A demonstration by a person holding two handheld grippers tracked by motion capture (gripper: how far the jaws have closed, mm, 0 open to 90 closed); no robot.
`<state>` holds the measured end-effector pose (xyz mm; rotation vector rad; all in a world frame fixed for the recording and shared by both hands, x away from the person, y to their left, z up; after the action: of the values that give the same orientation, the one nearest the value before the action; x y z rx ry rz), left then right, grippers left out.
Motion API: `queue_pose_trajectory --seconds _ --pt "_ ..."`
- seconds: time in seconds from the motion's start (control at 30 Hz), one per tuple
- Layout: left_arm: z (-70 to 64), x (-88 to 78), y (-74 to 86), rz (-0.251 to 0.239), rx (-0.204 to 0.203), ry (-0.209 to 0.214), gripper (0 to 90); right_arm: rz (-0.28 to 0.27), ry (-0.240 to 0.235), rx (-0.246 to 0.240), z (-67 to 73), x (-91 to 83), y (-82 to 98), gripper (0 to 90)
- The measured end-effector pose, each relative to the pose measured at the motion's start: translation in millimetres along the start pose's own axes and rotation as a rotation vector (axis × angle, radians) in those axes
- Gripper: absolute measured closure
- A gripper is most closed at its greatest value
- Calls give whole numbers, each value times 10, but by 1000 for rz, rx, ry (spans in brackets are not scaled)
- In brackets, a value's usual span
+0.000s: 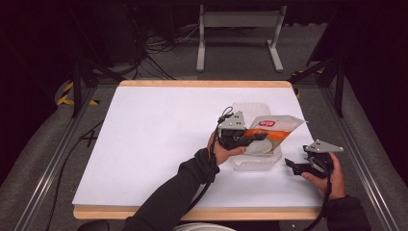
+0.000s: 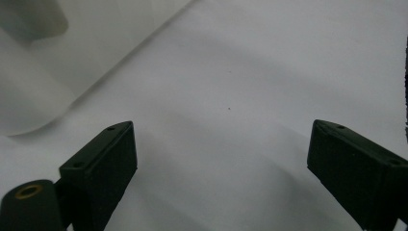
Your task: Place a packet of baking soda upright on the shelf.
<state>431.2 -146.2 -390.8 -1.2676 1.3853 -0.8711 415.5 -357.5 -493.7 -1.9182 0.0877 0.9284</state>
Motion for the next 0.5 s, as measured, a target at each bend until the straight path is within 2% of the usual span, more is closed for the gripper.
queue_pose_trajectory --seconds 0.07,0.2,0.23,0.3,0.43,0.5 --pt "9 -8 49 -23 -5 4 900 -1 0 -1 1 -2 -1 108" --pt "26 -17 177 -34 -21 18 900 -3 2 0 -2 -2 -1 108" --pt "35 -24 226 -40 -32 33 900 -2 1 -1 -2 0 -1 108" --pt "49 -22 298 -42 -52 38 900 1 2 -2 2 1 0 108" --pt "81 -38 386 -12 -54 21 900 -1 4 -1 1 -3 -1 108" --pt "82 -47 394 21 -39 5 899 -1 3 1 -1 -3 0 107"
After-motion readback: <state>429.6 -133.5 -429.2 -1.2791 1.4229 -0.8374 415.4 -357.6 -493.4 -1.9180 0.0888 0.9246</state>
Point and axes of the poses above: each handheld gripper's, and its own axes: x roughly forward along the jaws, y roughly out of its underside, z roughly to its left, the point moved 8 cm from there along x, roughly forward along the jaws, and after that the axes turned 10 degrees about -x, right-handed, at the moved point
